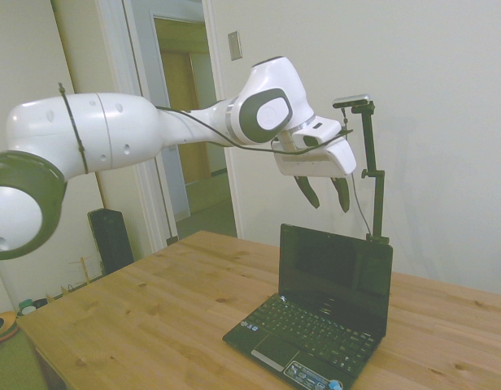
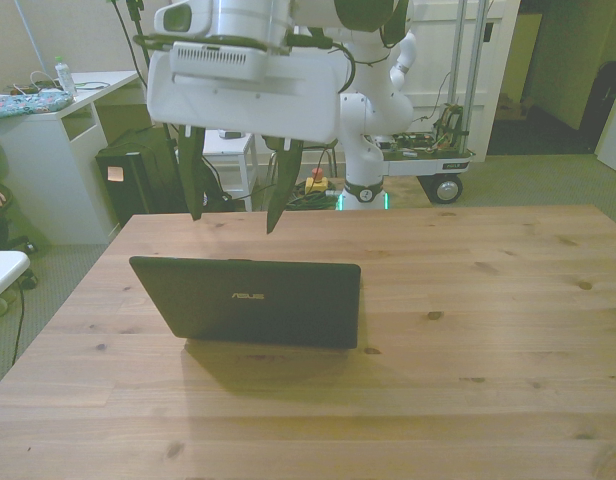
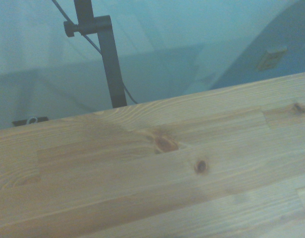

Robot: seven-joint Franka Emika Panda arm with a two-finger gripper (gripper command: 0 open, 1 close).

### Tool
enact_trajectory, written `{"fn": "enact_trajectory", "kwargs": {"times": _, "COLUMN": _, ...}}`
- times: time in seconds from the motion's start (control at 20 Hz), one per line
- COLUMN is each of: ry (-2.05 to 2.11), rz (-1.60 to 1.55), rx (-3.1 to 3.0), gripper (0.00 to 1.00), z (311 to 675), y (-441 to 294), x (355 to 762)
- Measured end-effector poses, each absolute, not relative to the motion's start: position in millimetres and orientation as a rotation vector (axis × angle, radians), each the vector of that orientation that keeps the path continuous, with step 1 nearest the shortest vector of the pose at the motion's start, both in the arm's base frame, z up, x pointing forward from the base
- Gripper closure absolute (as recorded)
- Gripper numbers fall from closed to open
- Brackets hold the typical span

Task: Close the laptop

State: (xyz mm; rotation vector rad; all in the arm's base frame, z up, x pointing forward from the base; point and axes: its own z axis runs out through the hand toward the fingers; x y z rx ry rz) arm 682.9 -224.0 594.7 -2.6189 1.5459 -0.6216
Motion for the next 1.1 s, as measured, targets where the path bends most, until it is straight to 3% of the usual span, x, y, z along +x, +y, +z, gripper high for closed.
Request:
{"fn": "enact_trajectory", "kwargs": {"times": 0.05, "ry": 1.545, "rz": -0.609, "rx": -2.617, "gripper": 0.00, "z": 587.3, "y": -226.4, "x": 690.1}}
{"fn": "enact_trajectory", "kwargs": {"times": 0.1, "ry": 1.545, "rz": -0.592, "rx": -2.615, "gripper": 1.00, "z": 579.9, "y": -228.3, "x": 696.5}}
{"fn": "enact_trajectory", "kwargs": {"times": 0.45, "ry": 1.548, "rz": -0.452, "rx": -2.616, "gripper": 1.00, "z": 537.5, "y": -232.9, "x": 726.2}}
{"fn": "enact_trajectory", "kwargs": {"times": 1.1, "ry": 1.549, "rz": -0.436, "rx": -2.626, "gripper": 1.00, "z": 538.3, "y": -232.6, "x": 733.0}}
